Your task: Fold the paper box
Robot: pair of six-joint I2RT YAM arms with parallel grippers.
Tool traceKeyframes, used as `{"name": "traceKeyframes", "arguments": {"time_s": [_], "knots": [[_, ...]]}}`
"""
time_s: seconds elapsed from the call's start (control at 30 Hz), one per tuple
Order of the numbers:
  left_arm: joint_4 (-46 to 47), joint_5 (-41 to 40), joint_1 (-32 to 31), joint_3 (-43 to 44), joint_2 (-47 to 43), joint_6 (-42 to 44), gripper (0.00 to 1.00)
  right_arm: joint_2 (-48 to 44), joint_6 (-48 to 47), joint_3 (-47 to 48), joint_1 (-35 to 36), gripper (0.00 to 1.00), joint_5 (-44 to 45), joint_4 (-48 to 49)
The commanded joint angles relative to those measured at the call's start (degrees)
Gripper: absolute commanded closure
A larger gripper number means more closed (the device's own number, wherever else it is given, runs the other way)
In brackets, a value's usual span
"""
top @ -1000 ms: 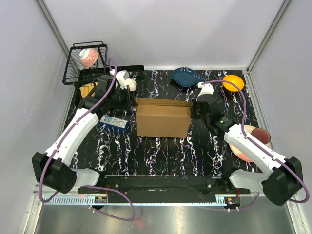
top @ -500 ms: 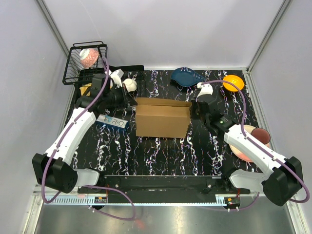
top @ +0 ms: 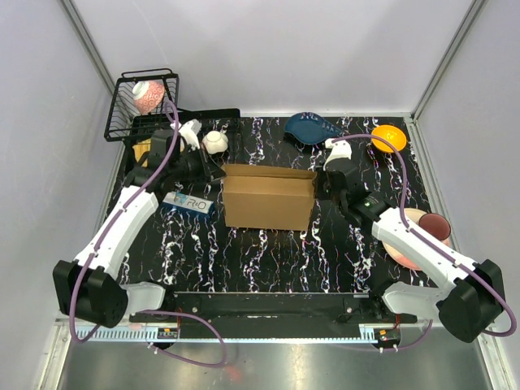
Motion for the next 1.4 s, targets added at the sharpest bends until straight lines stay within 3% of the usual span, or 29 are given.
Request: {"name": "traceKeyframes", "arguments": {"time_s": [0.0, 0.37, 0.57, 0.83, 1.17, 1.37], "knots": [[4.7, -4.2, -1.9, -5.4, -4.2, 2.4, 1.00, 2.1, -0.8, -2.1, 1.1, 1.00, -4.1, -10.4], [10.0, -15.1, -4.1, -16.6, -8.7, 7.0, 1.00, 1.7, -0.3, -0.8, 1.7, 1.00, -4.6, -11.3], [12.6, -19.4, -4.4, -18.5, -11.6, 11.5, 1.00, 1.2, 0.0, -1.2, 1.9, 1.00, -4.9, -11.5], [14.9, -19.1, -4.8, -20.2, -14.4, 13.3, 1.00, 1.0, -0.1, -1.4, 2.1, 1.00, -5.0, -11.5], [25.7, -16.3, -9.8, -31.3, -22.1, 11.5, 1.00, 0.3, 0.8, -2.5, 2.5, 1.00, -5.5, -11.2], [27.2, -17.7, -14.1, -35.2, -23.9, 9.3, 1.00, 0.6, 1.3, -2.6, 2.8, 1.00, -5.5, -11.1]]}}
